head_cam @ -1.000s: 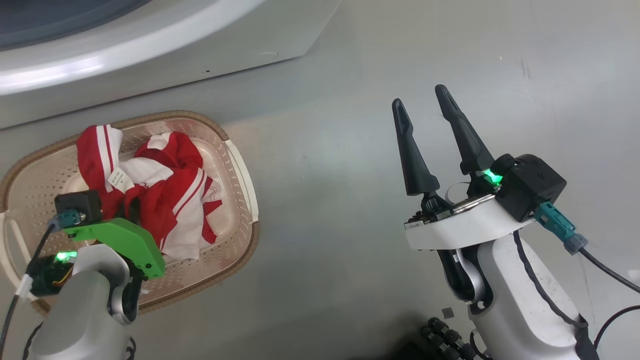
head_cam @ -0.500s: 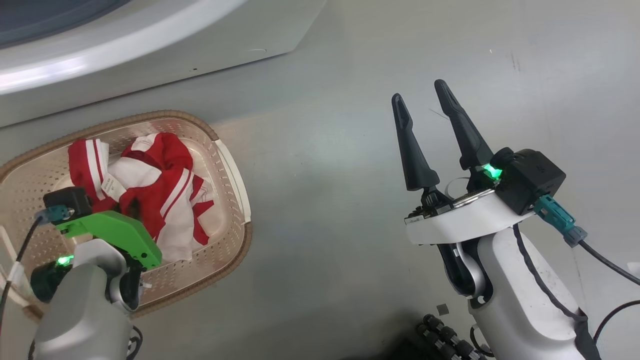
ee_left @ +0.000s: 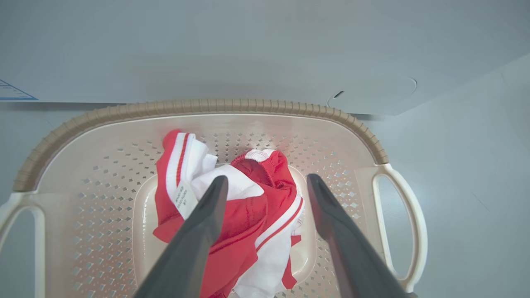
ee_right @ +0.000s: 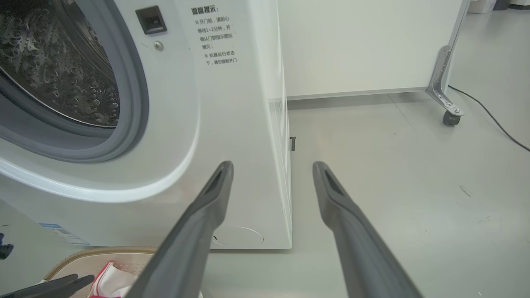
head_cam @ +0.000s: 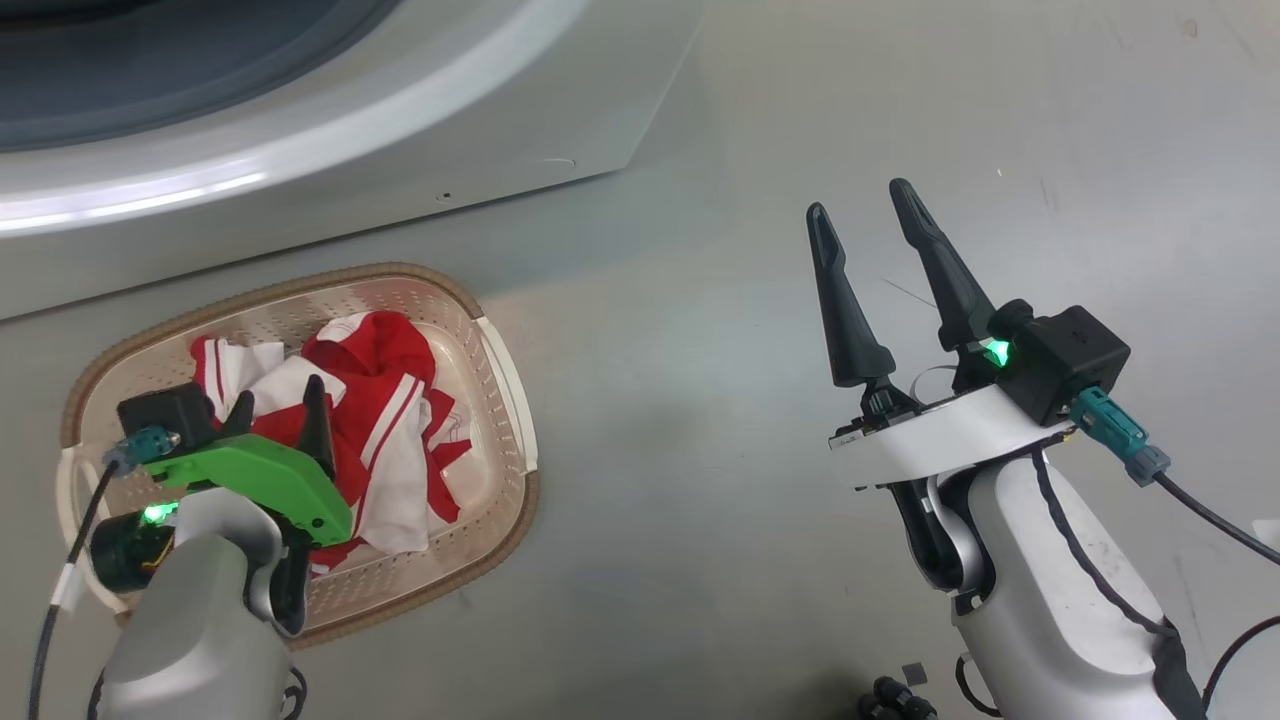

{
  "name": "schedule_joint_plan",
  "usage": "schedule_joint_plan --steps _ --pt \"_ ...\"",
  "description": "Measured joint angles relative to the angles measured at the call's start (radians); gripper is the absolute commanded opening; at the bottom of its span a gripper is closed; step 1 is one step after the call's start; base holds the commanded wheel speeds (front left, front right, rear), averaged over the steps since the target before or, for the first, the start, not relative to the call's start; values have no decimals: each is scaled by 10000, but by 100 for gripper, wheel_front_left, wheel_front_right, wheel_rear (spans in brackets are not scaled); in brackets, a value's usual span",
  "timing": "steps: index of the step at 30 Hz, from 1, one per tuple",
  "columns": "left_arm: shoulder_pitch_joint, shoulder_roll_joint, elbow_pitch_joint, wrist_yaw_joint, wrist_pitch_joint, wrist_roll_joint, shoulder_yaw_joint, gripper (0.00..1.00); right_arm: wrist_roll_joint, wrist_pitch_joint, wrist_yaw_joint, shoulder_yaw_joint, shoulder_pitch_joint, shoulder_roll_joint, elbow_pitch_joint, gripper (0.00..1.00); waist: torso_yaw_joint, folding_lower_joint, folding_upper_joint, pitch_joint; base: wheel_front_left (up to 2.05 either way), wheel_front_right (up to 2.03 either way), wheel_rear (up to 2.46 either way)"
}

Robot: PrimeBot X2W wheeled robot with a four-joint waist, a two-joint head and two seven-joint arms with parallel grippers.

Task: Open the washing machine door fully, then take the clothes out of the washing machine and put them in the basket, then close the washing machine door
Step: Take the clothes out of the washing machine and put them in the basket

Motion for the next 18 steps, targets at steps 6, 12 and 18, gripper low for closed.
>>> schedule_joint_plan --steps 6,12,18 --pt "7 -151 -159 -159 -736 186 -389 100 -253 0 12 -303 303 0 343 100 306 0 0 -622 0 0 0" --pt "38 -163 -792 -234 -1170 568 -543 100 -349 0 12 -709 785 0 575 100 664 0 0 -1318 0 0 0" --pt "88 -180 -1781 -238 -1241 803 -579 100 -510 0 12 -932 1189 4 646 100 1043 -1 0 -2020 0 0 0"
